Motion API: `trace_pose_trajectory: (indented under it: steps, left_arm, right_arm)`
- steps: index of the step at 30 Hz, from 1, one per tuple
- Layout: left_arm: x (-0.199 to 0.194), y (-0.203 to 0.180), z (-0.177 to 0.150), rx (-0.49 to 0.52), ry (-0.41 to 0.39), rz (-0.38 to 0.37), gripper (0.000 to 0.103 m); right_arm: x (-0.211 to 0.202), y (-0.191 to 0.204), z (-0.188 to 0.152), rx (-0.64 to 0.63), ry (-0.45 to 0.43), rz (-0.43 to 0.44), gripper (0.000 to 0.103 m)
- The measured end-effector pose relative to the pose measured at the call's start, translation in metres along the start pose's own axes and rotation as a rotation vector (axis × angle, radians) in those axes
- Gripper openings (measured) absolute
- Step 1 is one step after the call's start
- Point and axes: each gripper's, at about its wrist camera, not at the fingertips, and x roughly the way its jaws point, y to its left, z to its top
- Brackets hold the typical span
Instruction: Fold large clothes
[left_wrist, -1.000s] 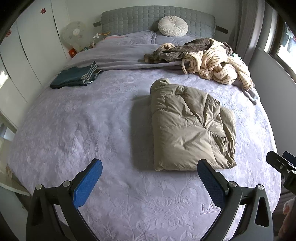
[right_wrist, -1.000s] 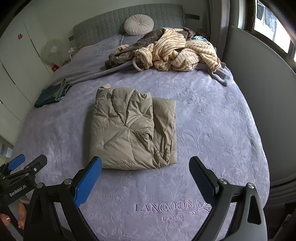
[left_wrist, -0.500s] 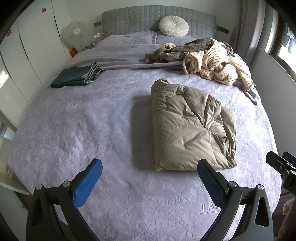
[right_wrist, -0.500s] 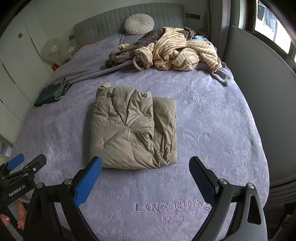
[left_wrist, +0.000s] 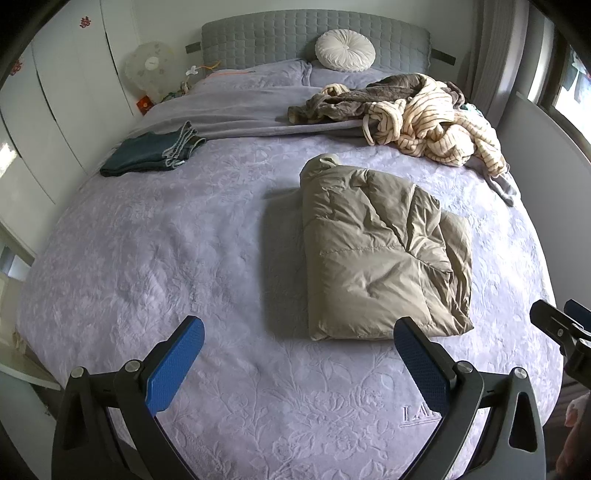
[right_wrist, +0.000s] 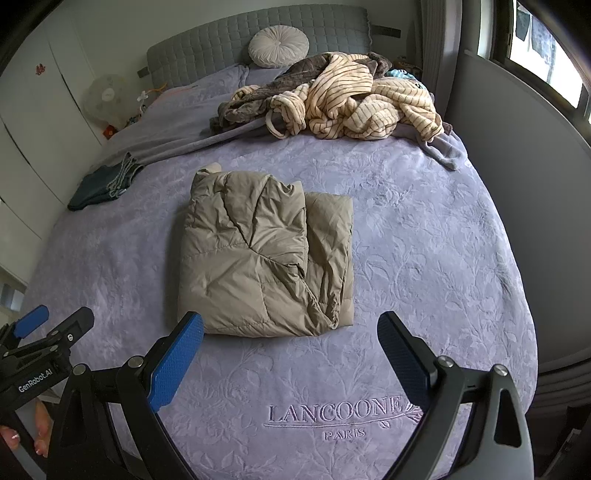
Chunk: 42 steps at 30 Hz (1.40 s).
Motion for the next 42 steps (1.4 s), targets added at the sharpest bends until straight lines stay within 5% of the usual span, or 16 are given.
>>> trace_pose_trajectory:
  steps: [42]
  left_arm:
    - [0.0009,-0.0009,0.0028,0.005,-0.001,0.002,0.103]
  right_arm:
    - [0.002,-0.0007,0.0039,-0.006,0.004,0.002,0.096]
